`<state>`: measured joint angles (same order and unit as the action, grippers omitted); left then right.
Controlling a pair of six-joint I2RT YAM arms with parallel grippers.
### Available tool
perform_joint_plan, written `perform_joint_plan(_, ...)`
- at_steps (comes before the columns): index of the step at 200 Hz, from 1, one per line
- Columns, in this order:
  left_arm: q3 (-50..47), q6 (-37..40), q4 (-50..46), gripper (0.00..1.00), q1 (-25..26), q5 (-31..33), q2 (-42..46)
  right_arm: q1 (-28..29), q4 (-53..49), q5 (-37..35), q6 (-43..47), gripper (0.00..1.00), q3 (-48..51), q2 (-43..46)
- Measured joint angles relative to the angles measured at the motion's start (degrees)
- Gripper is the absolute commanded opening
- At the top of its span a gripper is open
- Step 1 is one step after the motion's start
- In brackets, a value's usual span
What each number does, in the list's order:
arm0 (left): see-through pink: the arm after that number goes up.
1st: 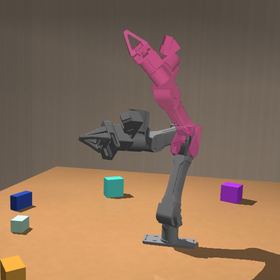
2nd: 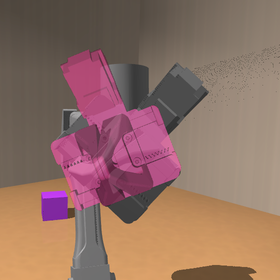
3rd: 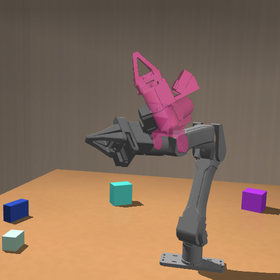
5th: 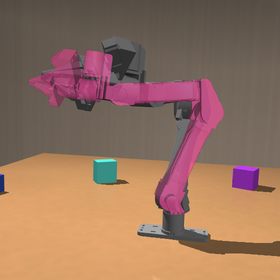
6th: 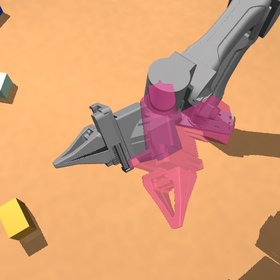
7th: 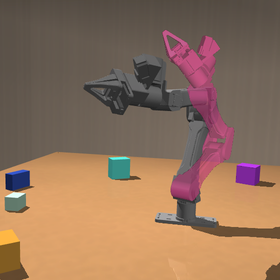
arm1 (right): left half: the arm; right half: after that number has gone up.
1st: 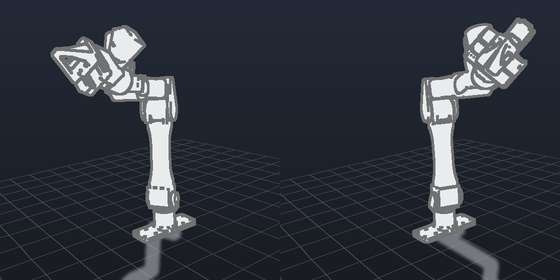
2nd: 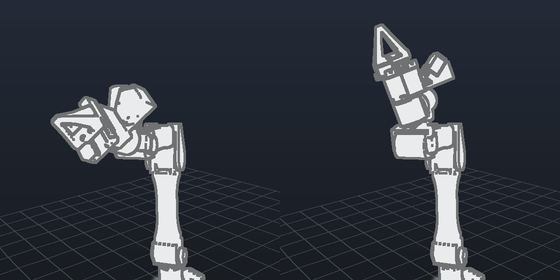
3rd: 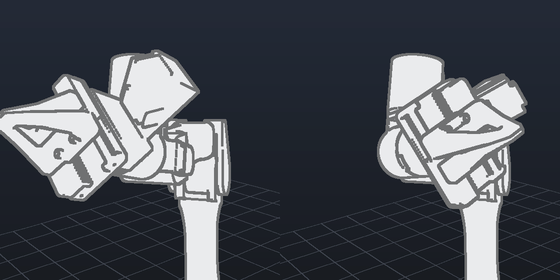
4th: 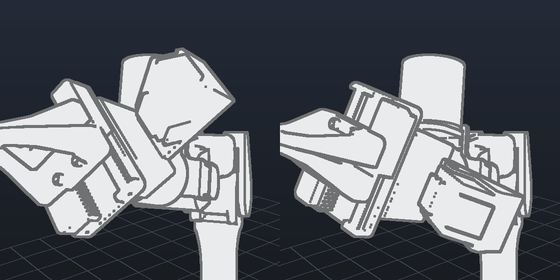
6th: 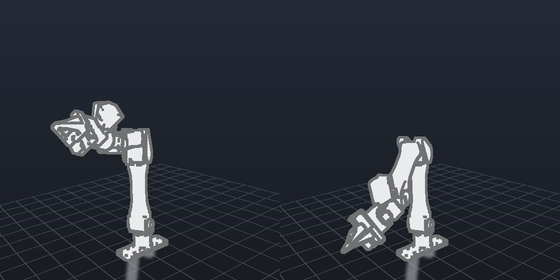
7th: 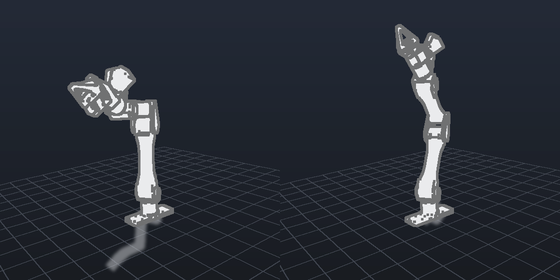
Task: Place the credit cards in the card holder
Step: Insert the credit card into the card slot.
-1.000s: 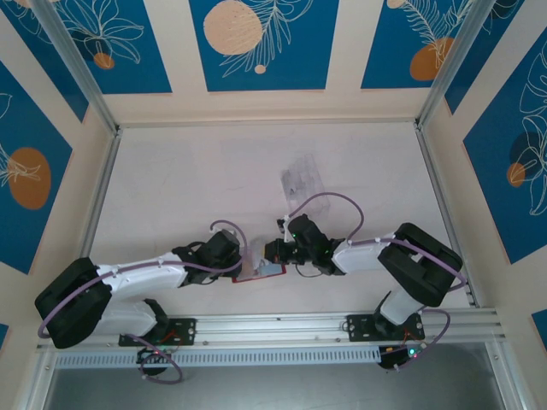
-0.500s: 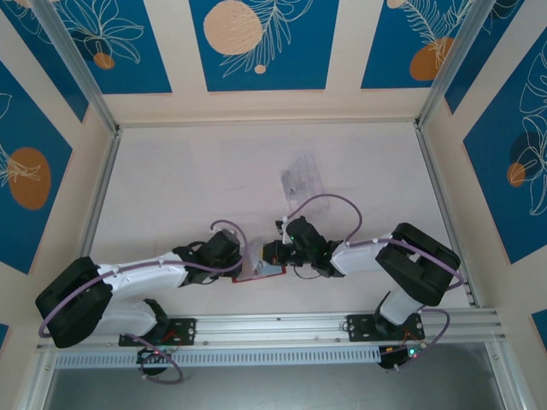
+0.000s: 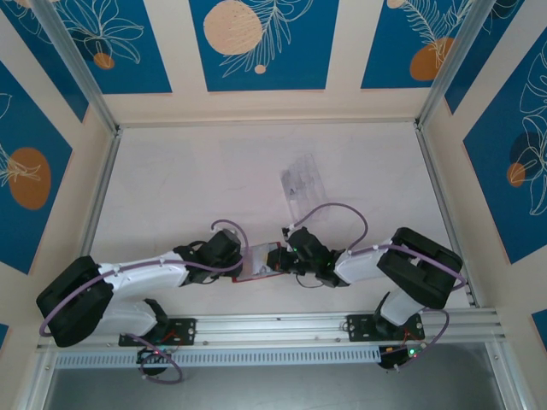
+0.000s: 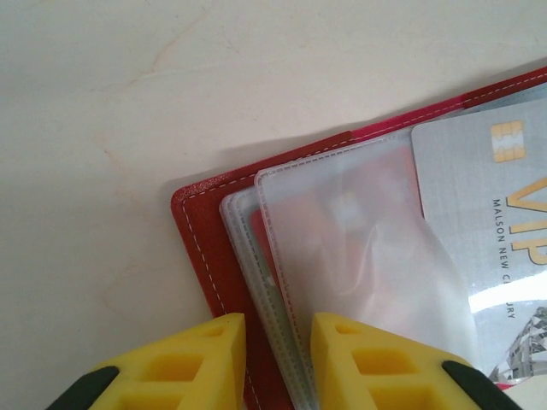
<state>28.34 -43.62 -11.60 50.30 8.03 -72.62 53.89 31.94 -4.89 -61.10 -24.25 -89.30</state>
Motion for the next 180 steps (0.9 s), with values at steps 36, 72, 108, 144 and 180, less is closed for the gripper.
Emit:
perform_joint_plan(36,0.1,0.0,0.0,0.26,0.1,0.0,-0.1,1.0,0.7,-1.7,-2.0,0.00,0.6,0.1)
perform_joint_plan(72,0.2,0.0,-0.1,0.25,0.1,0.0,-0.3,2.2,0.9,-3.5,-3.9,0.00,0.9,0.0)
perform_joint_plan(108,0.5,0.0,-0.1,0.25,0.2,0.0,-0.7,3.8,1.3,-5.9,-6.3,0.00,2.1,0.7)
perform_joint_plan(144,0.5,0.0,-0.1,0.25,0.3,0.0,-0.7,4.8,1.3,-7.4,-8.0,0.00,2.4,1.0)
perform_joint_plan(180,0.7,0.0,-0.1,0.25,0.5,0.2,-1.0,5.4,1.3,-8.4,-9.5,0.00,2.6,0.7)
